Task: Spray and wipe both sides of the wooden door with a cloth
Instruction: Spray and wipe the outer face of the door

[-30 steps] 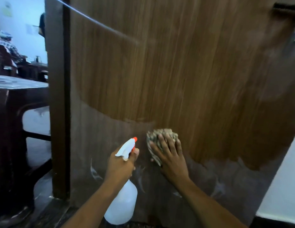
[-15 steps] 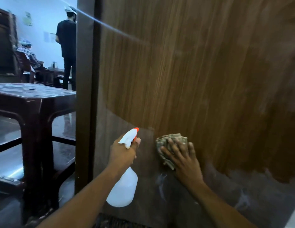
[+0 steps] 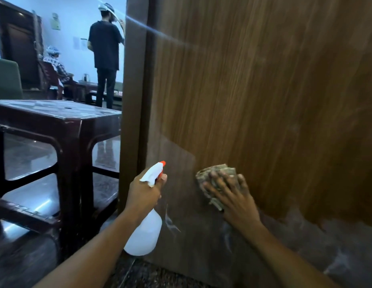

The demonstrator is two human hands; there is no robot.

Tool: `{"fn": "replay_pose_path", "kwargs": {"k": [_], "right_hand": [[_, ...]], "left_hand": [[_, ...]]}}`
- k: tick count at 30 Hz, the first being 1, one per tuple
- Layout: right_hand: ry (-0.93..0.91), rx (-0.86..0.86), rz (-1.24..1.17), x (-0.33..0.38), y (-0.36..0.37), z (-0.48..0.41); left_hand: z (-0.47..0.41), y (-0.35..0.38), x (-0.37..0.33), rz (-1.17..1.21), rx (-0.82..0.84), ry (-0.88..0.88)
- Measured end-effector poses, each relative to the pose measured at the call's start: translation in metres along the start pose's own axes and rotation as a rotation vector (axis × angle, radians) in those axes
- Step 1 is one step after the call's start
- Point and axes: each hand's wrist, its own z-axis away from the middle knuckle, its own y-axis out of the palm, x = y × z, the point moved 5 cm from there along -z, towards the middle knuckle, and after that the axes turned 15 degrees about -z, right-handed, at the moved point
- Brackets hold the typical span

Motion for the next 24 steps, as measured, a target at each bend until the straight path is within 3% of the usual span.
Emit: {"fn": "replay_pose_path", "kwargs": {"k": [2, 4, 7, 12, 16, 19, 21, 24], "right_hand": [[0.203, -0.105, -0.041, -0.018, -0.02, -0.02], [0.286, -0.213, -0.094, -0.011, -0.033, -0.07], [0.094, -0.166, -0.11, 0.041, -0.019, -0.128], [-0.336, 0.01, 0.001, 0.07, 0.018, -0.083], [-0.135, -0.089, 0.048, 0.035, -0.021, -0.136], [-0.036, -0.212, -0.076, 0.062, -0.034, -0.209], [-0.08, -0.195, -0.123, 0.092, -0.019, -0.225], [-0.275, -0.021, -0.119, 0.137, 0.034, -0.176]], "left_hand": [[-0.006, -0.005, 0.001, -0.002, 0.006, 0.044], [-0.012, -0.01, 0.004, 0.0, 0.002, 0.059], [-0.017, -0.012, 0.008, 0.001, 0.02, 0.094], [-0.023, -0.024, 0.016, -0.006, -0.021, 0.165], [-0.031, -0.029, 0.034, -0.005, -0.037, 0.159], [-0.034, -0.027, 0.043, -0.035, -0.049, 0.174], [-0.034, -0.028, 0.049, -0.043, -0.036, 0.179], [-0.028, -0.039, 0.057, 0.013, -0.015, 0.097]]}}
